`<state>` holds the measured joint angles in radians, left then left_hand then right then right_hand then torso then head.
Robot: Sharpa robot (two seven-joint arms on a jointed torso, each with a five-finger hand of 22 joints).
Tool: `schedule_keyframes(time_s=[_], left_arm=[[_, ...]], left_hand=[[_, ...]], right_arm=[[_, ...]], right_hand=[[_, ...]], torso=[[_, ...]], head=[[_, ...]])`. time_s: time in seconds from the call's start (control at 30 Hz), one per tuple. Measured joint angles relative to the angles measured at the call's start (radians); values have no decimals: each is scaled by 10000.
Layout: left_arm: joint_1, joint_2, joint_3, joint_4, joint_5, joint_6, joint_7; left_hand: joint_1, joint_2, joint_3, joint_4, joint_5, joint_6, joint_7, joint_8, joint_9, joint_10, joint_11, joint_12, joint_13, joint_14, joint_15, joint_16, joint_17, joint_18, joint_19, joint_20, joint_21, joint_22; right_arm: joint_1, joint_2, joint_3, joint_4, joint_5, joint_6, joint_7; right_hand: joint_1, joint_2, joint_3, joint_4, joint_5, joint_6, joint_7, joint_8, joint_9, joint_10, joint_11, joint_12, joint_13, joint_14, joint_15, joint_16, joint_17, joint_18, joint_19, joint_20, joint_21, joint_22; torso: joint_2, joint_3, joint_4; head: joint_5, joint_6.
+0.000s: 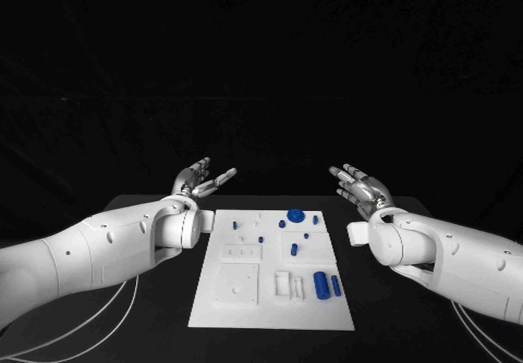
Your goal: Assemble the parts on the task board
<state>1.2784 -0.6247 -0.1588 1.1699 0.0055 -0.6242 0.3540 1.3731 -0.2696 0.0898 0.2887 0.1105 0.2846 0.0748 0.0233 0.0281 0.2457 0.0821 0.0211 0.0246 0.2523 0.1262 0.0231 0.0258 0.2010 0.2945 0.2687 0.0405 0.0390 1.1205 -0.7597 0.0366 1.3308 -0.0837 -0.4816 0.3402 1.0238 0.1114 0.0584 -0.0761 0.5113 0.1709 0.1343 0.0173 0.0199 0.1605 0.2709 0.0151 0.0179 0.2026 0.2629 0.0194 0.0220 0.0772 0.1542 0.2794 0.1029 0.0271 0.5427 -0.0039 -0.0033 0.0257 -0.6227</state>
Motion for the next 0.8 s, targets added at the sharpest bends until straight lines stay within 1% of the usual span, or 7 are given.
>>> schedule_keyframes(time_s=[0.27, 0.37, 0.43, 0.5, 0.57, 0.63, 0.8], left_arm=[[343, 251, -223, -661, -3, 677, -640], [346, 253, -228, -671, -4, 782, -739], [344, 246, -232, -675, -5, 854, -802], [341, 198, -238, -669, -8, 976, -823], [345, 122, -238, -668, -22, 1116, -833], [344, 60, -238, -642, -44, 1240, -835], [352, -201, -232, -269, -234, 1576, -840]], left_hand=[[233, -49, 38, 57, 16, 136, 71, 6, 10, 151, 72, 0, 8, 190, 70, 0, 18, 93, 243, 153, 40, 35], [249, 227, 284, 56, 16, 439, 247, 48, 37, 648, 218, 56, 41, 772, 175, 85, 65, 93, 695, 215, 211, 92], [198, 835, 574, -193, -57, 1196, 565, 106, 76, 1726, 496, 86, 112, 2539, 580, 317, 147, -145, 1903, 170, 609, 249], [93, 1578, 603, -987, -23, 2860, 775, 305, 173, 3757, 705, 248, 168, 5450, 665, 759, 306, -271, 4032, -231, 1375, 541], [-89, 2189, 396, -1872, 6, 4985, 847, 592, 279, 6355, 764, 368, 276, 7241, 457, 893, 361, -795, 5173, -789, 1874, 646], [-101, 2514, 338, -2319, 71, 6223, 802, 741, 345, 7512, 668, 416, 325, 8146, 202, 1012, 423, -933, 5757, -1149, 2154, 690], [357, 2766, 712, -2995, 744, 7570, 501, 979, 451, 9737, 45, 610, 356, 9687, -490, 1492, 647, -1088, 6751, -1913, 2816, 925]], right_arm=[[253, 81, 123, -863, -703, 2014, -1075], [292, 93, 140, -992, -857, 2446, -1306], [308, 127, 145, -1088, -1012, 2709, -1450], [310, 448, 149, -1681, -1668, 2675, -1489], [312, 589, 151, -1959, -2521, 2575, -1514], [312, 652, 171, -2094, -3381, 2497, -1532], [333, 822, 302, -2320, -5452, 2448, -1580]], right_hand=[[845, -129, 2, -424, 78, 1157, 68, 66, 86, 1357, -64, 68, 89, 1506, -46, 78, 91, 311, 1451, -68, 507, 116], [1110, -208, 25, -618, 78, 1856, 119, 146, 129, 2176, -153, 144, 135, 2340, -130, 137, 132, 310, 2229, -157, 674, 173], [1320, -289, 54, -796, 78, 2638, 174, 157, 164, 3137, -268, 161, 187, 3287, -231, 153, 176, 311, 3076, -259, 816, 225], [1450, -373, 118, -945, 27, 3436, 229, 231, 204, 4110, -387, 225, 228, 4219, -321, 229, 220, 313, 3733, -352, 884, 262], [1583, -444, 274, -1100, -39, 4562, 346, 272, 262, 5306, -550, 267, 280, 5326, -479, 258, 273, 311, 4443, -510, 890, 306], [1655, -499, 460, -1287, -39, 5596, 493, 300, 318, 6290, -708, 300, 316, 6232, -627, 281, 317, 313, 5050, -669, 890, 333], [1604, -626, 938, -1521, 44, 7413, 294, 354, 417, 7959, -1042, 348, 358, 7765, -951, 325, 381, 226, 6211, -1041, 890, 368]], torso=[[-1, 0, 0], [-1, 0, 0], [-1, 0, -1], [-12, -7, -18], [-15, -19, -26], [-14, -38, -13], [47, -57, 47]], head=[[0, -1], [0, -1], [0, -1], [47, -12], [67, -24], [84, -25], [91, 12]])
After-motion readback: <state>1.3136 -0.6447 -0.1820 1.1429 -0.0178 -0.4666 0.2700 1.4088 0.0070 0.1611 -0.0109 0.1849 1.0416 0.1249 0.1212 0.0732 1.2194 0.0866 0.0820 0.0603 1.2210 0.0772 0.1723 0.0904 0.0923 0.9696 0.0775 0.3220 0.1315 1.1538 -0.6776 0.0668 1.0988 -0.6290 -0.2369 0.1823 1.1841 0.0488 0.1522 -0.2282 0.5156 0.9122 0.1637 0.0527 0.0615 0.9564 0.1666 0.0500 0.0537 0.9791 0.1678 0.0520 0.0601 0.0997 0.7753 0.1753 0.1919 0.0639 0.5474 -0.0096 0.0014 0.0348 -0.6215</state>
